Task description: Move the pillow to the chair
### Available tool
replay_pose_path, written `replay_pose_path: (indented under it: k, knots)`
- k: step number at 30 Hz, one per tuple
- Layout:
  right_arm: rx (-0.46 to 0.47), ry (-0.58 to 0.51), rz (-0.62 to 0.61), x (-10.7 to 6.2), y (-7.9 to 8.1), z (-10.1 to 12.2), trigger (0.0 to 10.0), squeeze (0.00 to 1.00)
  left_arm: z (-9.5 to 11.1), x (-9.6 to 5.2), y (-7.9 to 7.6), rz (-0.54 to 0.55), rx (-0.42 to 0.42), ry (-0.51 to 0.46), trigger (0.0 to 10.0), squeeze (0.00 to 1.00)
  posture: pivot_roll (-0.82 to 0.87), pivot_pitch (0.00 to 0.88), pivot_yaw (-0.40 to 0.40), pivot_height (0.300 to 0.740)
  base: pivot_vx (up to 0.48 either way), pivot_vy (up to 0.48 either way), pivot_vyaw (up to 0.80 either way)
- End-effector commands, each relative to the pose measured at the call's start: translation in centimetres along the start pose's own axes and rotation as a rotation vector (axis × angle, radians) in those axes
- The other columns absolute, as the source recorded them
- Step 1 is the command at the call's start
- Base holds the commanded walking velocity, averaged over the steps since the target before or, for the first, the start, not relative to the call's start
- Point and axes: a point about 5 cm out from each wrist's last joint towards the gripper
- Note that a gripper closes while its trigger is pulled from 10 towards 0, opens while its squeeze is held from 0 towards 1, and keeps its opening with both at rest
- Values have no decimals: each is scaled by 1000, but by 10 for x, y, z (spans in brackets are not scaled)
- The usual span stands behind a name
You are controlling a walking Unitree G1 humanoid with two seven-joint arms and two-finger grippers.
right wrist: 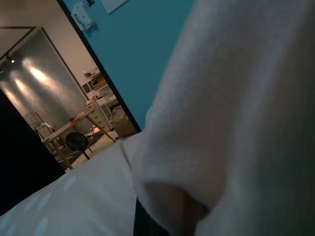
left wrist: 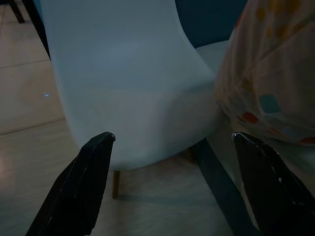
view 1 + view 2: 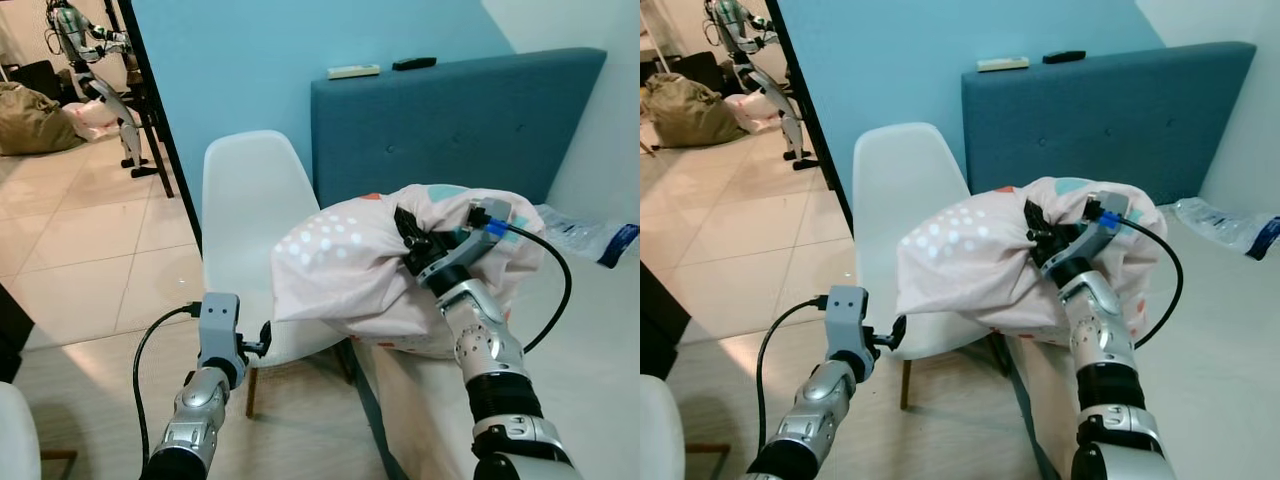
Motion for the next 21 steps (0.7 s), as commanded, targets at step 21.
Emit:
replay_pose_path:
  k: [21]
  knots:
    - [-6, 20, 34, 3, 9, -4, 10000, 0, 3, 0, 6, 36, -17, -16, 10000, 0, -47, 0, 21, 740, 0, 0, 0]
Point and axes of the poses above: a point about 5 cm out from each wrist's last joint towards the gripper, its own x axis pointing out of the wrist towards the gripper, its own z axis along the axis of the wrist's last joint, y = z × x, and after that the axes turned 12 degrees about -x, right-handed
